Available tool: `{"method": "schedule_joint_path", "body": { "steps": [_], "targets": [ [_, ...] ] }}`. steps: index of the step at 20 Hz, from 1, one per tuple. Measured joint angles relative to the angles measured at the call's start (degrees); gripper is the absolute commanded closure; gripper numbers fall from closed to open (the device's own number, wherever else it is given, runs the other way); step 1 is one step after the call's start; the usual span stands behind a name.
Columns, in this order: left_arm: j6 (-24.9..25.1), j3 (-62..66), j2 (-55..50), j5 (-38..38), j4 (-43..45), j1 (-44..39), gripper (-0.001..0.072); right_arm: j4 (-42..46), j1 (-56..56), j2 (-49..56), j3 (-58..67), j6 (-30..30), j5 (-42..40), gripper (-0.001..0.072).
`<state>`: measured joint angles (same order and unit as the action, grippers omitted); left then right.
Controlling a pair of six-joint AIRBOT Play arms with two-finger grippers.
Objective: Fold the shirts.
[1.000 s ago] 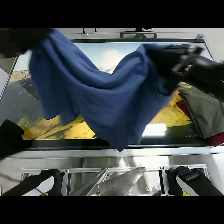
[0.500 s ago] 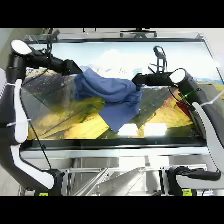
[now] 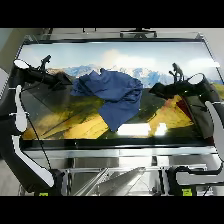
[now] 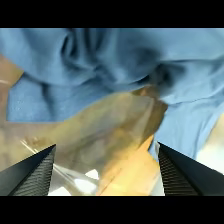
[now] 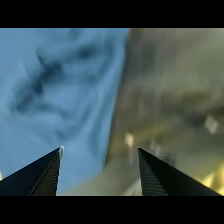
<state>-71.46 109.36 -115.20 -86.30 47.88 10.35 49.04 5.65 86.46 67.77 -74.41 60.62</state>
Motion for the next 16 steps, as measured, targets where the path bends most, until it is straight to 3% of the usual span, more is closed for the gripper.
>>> {"method": "schedule_joint_path", "body": {
  "steps": [2, 4, 13, 14, 15, 16],
  "targets": [
    [0.1, -3.0, -0.2, 3.3, 0.8, -0.5, -0.0004, -0.1, -2.0, 0.0, -4.1, -0.4, 1.2, 0.0199],
    [0.3, -5.7, -0.3, 7.5, 2.6, -1.0, -0.0004, -0.6, -4.9, 0.0, -8.1, -1.0, 0.5, 0.0254],
    [0.6, -9.3, -1.2, 23.1, 6.8, -3.7, 0.0015, -14.0, -18.4, 3.9, -14.9, -0.8, -11.3, 0.0262],
    [0.8, -9.3, -1.5, 23.7, 6.8, -4.0, 0.0048, -15.9, -19.3, 4.7, -15.0, 0.4, -11.9, 0.0410],
    [0.8, -9.4, -1.8, 23.8, 7.0, -4.2, 0.0249, -17.7, -20.0, 5.5, -15.1, 1.9, -12.7, 0.0640],
    [1.0, -9.4, -2.0, 24.2, 7.2, -4.4, 0.0431, -19.6, -20.5, 6.2, -15.3, 3.6, -13.0, 0.0649]
  ]
}}
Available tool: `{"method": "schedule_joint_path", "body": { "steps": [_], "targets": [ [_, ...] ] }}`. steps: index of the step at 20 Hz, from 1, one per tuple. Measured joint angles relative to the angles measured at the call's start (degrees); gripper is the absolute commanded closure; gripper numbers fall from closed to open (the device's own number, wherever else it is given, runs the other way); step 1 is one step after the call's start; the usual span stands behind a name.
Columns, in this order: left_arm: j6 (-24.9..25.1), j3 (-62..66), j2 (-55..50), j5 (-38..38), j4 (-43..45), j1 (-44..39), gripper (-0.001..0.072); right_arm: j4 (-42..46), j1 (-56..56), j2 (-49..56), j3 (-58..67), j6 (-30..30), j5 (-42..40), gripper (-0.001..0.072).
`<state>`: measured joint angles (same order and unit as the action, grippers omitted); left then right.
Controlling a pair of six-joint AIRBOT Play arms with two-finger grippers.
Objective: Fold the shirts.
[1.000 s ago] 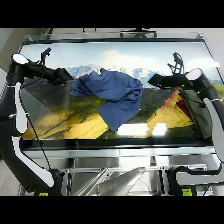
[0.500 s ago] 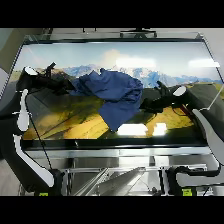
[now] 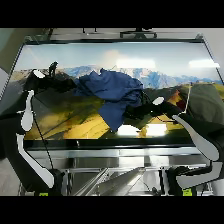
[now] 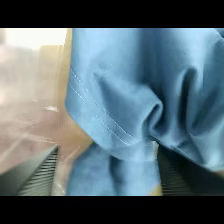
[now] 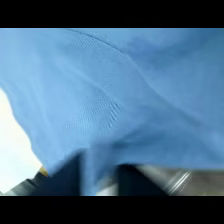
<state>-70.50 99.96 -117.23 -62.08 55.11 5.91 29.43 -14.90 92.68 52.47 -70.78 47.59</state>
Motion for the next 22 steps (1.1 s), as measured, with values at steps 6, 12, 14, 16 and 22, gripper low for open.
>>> {"method": "schedule_joint_path", "body": {
  "steps": [6, 12, 14, 16, 22],
  "targets": [
    [1.8, 1.6, -0.7, -10.4, 0.8, -0.5, 0.0464, -6.8, -0.5, 1.1, 0.2, 5.4, -1.2, 0.0651],
    [3.0, 3.8, -0.7, -16.1, 0.8, 1.6, 0.0462, -8.3, -0.3, 1.2, 0.3, 6.4, -1.1, 0.0652],
    [3.1, 3.1, -0.7, -16.3, 0.6, 2.1, 0.0454, -8.5, -0.3, 1.2, 0.3, 6.4, -1.1, 0.0651],
    [3.3, 1.8, -0.8, -15.1, 0.0, 2.0, 0.0455, -8.6, -0.3, 1.2, 0.3, 6.5, -1.1, 0.0652],
    [4.6, 0.1, -0.8, -9.8, -0.1, -0.7, 0.0687, -8.7, -0.3, 1.2, 0.3, 6.7, -1.2, 0.0701]
  ]
}}
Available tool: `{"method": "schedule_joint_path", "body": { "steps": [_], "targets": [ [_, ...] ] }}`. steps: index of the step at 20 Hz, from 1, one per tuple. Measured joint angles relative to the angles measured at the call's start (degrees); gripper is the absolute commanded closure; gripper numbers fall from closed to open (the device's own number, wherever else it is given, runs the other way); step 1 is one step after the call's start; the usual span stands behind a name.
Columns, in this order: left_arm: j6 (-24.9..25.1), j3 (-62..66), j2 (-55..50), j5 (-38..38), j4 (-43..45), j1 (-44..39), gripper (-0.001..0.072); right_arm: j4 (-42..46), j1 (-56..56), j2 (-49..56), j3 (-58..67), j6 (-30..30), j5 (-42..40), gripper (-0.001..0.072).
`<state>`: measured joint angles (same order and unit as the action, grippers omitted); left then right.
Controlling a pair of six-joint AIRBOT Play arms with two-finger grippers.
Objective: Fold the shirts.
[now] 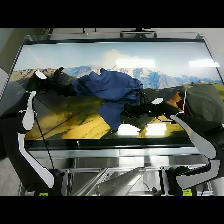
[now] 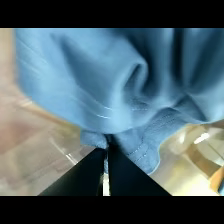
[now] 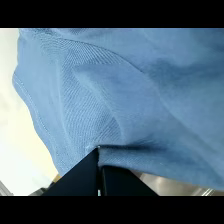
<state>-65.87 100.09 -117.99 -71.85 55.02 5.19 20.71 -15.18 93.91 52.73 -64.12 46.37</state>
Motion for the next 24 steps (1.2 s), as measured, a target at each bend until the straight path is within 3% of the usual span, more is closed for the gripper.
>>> {"method": "schedule_joint_path", "body": {
  "steps": [3, 6, 9, 11, 15, 19, 24],
  "targets": [
    [1.3, 0.7, -0.1, -2.5, -0.9, -1.3, 0.0690, 0.0, 0.7, -1.3, 0.1, 0.8, 0.5, 0.0701],
    [3.1, 3.0, 1.2, -9.7, -12.1, -0.8, 0.0691, 0.2, 3.9, -7.0, 0.9, 1.7, 3.5, 0.0701],
    [5.4, 5.0, 5.9, -16.6, -32.5, 0.9, 0.0691, -0.9, 10.5, -17.5, 4.1, 2.6, 7.5, 0.0701],
    [6.9, 6.6, 11.1, -19.9, -50.8, 2.7, 0.0691, -2.4, 16.8, -25.9, 8.5, 2.9, 9.8, 0.0701],
    [8.6, 10.1, 21.9, -20.4, -77.4, 8.1, 0.0691, -3.8, 32.5, -40.2, 19.7, 1.8, 12.3, 0.0701],
    [9.2, 12.2, 31.6, -17.8, -86.2, 14.9, 0.0691, -4.3, 46.8, -48.3, 27.8, -0.2, 13.9, 0.0701],
    [9.4, 11.8, 40.7, -16.1, -88.1, 23.8, 0.0691, -7.9, 53.5, -51.4, 30.6, 0.0, 15.1, 0.0701]
  ]
}}
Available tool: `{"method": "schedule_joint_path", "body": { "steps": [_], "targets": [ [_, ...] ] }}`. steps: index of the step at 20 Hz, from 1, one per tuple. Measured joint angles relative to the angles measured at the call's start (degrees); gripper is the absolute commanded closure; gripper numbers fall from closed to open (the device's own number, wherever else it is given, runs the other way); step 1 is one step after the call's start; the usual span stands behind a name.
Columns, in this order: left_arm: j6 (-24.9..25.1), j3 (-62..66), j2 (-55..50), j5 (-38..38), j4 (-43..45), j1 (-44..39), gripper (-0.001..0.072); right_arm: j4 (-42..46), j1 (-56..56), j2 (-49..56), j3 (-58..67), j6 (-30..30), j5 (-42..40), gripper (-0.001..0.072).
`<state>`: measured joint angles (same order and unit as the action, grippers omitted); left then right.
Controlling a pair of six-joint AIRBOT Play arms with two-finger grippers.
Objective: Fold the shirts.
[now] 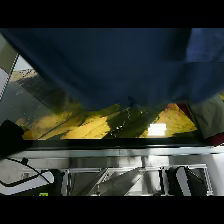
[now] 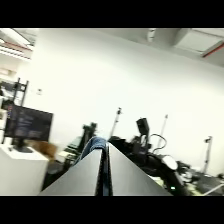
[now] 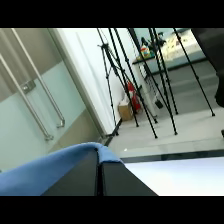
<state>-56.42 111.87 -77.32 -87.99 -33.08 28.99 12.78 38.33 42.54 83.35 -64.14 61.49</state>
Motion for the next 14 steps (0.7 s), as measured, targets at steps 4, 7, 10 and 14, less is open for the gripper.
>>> {"method": "schedule_joint_path", "body": {
  "steps": [4, 7, 10, 14],
  "targets": [
    [1.5, -5.2, 3.9, 2.6, 12.5, 1.0, 0.0691, -4.1, -4.0, 3.3, 0.5, 5.2, -1.3, 0.0701],
    [4.2, -11.5, 3.1, 6.6, 25.0, -3.2, 0.0691, -1.1, -14.3, 11.3, 0.5, 10.0, -4.5, 0.0701],
    [7.0, -17.5, -1.7, 12.6, 36.6, -8.2, 0.0691, 5.3, -25.1, 23.2, 0.4, 13.4, -11.2, 0.0701],
    [9.3, -22.1, -12.3, 21.9, 47.3, -12.0, 0.0691, 8.9, -31.7, 38.0, 0.5, 15.0, -19.4, 0.0577]
  ]
}}
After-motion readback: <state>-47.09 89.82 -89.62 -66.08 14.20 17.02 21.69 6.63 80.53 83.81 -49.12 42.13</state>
